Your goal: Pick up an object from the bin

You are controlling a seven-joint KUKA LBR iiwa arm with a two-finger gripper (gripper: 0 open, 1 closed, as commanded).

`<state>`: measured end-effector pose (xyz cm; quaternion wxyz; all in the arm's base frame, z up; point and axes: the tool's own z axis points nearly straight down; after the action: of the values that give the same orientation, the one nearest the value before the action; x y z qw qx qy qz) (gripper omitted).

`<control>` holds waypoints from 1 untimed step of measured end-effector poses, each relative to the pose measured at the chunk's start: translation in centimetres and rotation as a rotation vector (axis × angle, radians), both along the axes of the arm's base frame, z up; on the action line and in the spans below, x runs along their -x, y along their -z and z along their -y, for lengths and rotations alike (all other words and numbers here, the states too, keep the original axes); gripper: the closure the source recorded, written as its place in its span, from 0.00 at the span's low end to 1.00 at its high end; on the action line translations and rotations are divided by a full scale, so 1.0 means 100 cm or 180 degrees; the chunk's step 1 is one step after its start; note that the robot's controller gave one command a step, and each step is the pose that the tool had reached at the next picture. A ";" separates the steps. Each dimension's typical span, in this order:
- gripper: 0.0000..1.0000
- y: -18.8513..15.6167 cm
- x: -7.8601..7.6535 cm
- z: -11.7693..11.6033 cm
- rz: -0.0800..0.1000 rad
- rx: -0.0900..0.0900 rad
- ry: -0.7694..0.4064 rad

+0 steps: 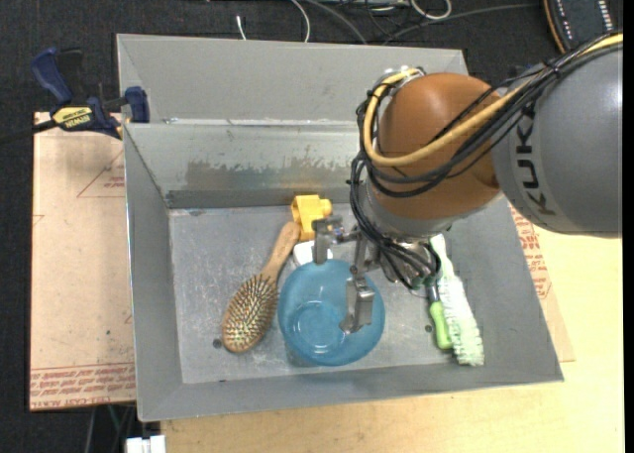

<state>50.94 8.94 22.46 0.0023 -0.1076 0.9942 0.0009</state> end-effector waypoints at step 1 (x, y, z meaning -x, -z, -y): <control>0.00 0.010 -0.001 -0.004 0.0001 0.0002 0.0103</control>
Offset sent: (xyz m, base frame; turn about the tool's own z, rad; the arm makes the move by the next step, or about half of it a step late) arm -0.0203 -0.0321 -0.1126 -0.5397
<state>51.08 9.32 21.46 0.0024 -0.0915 0.9958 0.0006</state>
